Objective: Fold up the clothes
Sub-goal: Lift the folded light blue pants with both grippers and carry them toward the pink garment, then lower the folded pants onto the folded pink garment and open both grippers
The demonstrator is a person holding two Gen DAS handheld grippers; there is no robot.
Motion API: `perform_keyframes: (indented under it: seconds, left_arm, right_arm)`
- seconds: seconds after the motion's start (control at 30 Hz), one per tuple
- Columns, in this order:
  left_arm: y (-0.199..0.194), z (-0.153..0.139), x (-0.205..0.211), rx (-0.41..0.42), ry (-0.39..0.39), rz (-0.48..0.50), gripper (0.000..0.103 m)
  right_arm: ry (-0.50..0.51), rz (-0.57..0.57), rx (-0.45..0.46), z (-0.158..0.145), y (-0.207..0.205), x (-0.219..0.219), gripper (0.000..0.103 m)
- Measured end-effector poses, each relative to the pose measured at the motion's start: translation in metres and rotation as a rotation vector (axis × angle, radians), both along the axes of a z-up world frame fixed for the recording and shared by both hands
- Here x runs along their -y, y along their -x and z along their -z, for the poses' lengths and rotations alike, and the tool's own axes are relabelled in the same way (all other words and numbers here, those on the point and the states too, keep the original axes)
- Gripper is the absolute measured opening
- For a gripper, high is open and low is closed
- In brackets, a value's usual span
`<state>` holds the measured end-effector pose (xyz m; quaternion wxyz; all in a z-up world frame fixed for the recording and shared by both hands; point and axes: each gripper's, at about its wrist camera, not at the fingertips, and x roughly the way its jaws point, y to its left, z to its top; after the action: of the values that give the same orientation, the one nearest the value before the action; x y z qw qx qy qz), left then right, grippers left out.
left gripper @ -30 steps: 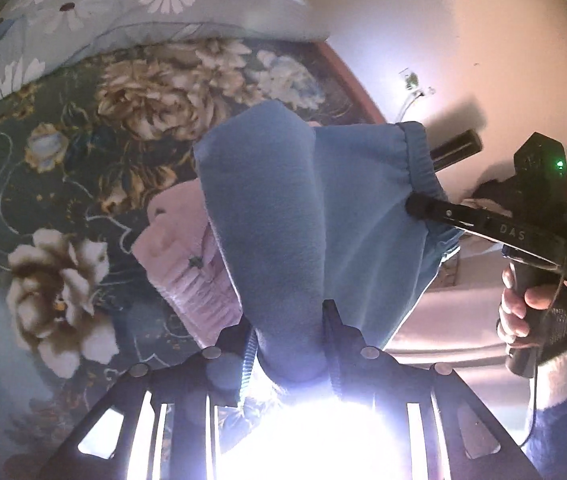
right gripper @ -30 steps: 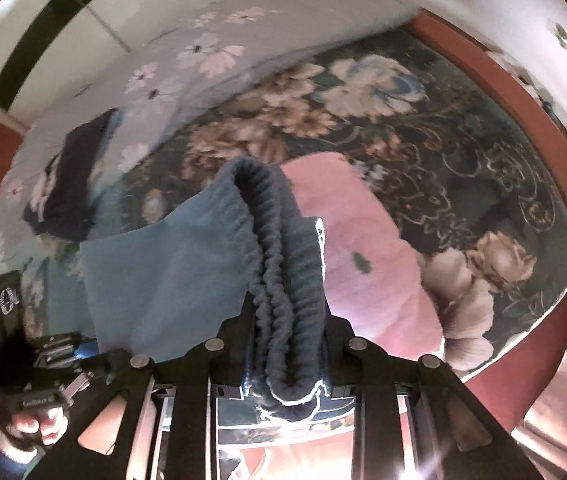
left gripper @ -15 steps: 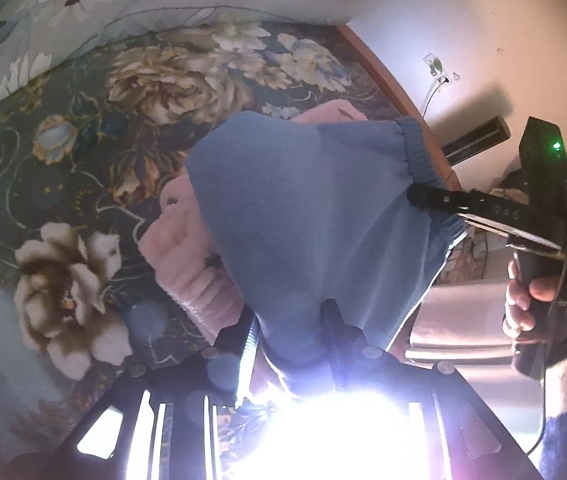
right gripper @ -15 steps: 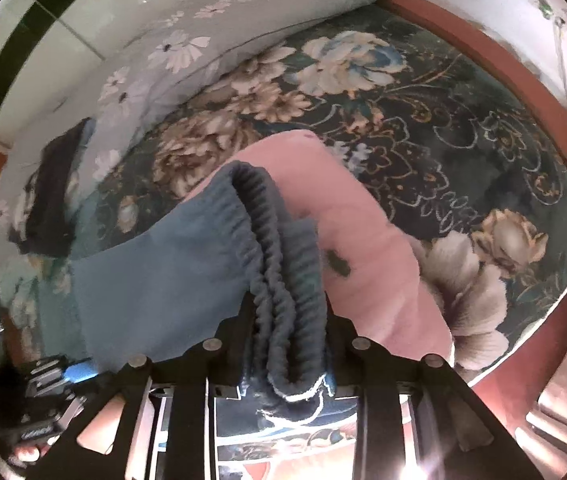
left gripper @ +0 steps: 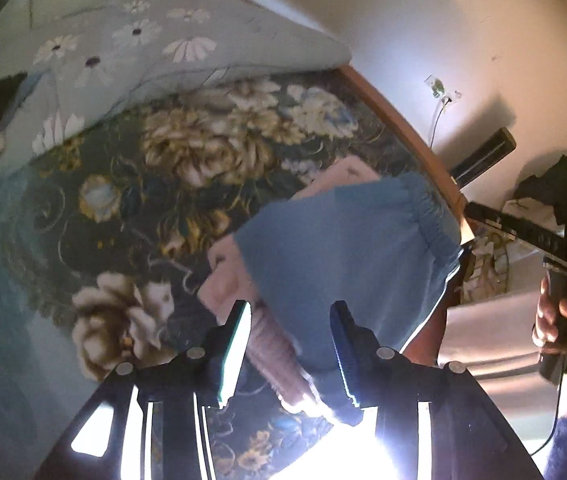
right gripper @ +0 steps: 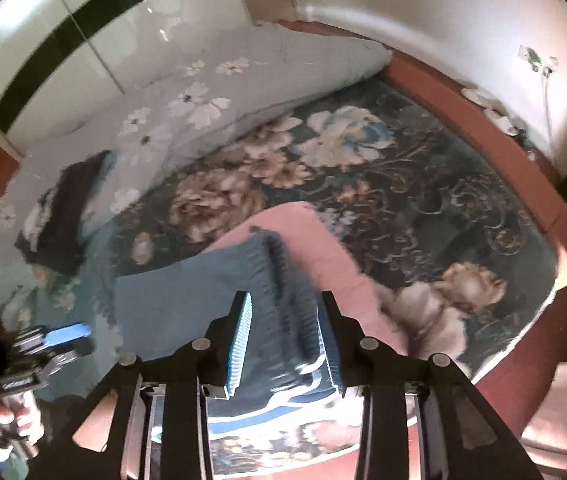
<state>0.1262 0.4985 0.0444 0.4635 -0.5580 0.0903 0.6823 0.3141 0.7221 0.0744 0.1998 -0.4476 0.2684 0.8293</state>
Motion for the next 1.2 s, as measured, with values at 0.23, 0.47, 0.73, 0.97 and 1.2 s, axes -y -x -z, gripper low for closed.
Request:
perform_keyframes:
  seconds: [0.23,0.47,0.73,0.97,1.2]
  left_arm:
    - [-0.018,0.002,-0.04,-0.062,0.001,0.104,0.048]
    - [-0.021,0.036,-0.065,-0.071,0.099,0.136,0.049]
    - [-0.019,0.054,-0.071,-0.063,0.17,0.176,0.053]
    - [-0.025,0.04,-0.064,-0.067,0.142,0.197,0.055]
    - [-0.035,0.016,-0.035,-0.066,0.04,0.186,0.058]
  right_arm:
    - [-0.031,-0.073,0.061,0.03,-0.004,0.031,0.035]
    - [0.03,0.01,0.035,0.054,-0.017,0.022,0.036]
    - [0.071,0.074,0.018,0.075,-0.015,0.016,0.036]
    - [0.041,0.101,0.027,0.067,-0.017,0.025,0.041]
    - [-0.006,0.116,-0.029,0.043,-0.031,0.06,0.042]
